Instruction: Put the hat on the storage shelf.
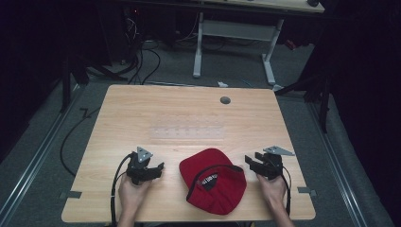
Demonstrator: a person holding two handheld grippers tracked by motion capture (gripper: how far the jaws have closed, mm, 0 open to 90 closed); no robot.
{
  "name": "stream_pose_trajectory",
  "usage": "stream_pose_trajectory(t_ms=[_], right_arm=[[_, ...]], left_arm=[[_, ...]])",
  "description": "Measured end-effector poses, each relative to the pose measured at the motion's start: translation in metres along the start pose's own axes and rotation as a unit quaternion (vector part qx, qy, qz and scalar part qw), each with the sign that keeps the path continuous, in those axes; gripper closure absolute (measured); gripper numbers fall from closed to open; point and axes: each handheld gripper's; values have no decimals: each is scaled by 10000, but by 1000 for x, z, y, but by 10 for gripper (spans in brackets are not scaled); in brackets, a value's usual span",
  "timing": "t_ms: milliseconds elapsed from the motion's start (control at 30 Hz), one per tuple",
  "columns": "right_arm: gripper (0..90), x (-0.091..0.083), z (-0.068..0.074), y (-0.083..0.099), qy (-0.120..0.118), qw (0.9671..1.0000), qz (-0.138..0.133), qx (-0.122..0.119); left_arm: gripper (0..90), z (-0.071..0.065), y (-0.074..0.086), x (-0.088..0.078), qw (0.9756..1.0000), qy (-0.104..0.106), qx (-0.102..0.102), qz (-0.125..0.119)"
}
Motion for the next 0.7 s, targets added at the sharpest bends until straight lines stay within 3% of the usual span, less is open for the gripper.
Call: stream_pose_trajectory(t_ms=[400,700], right_arm=[[446,-28,4,-2,-498,9983,-302,62],[414,-47,25,-6,-971,9941,-448,-172]], left_arm=[[277,0,0,0,10000,3,1,3],[275,0,0,0,10000,3,8,8]])
Point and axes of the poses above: each handheld gripper's, and its own axes: x roughly forward along the jaws, y roughly out of its underside, z roughly to its left
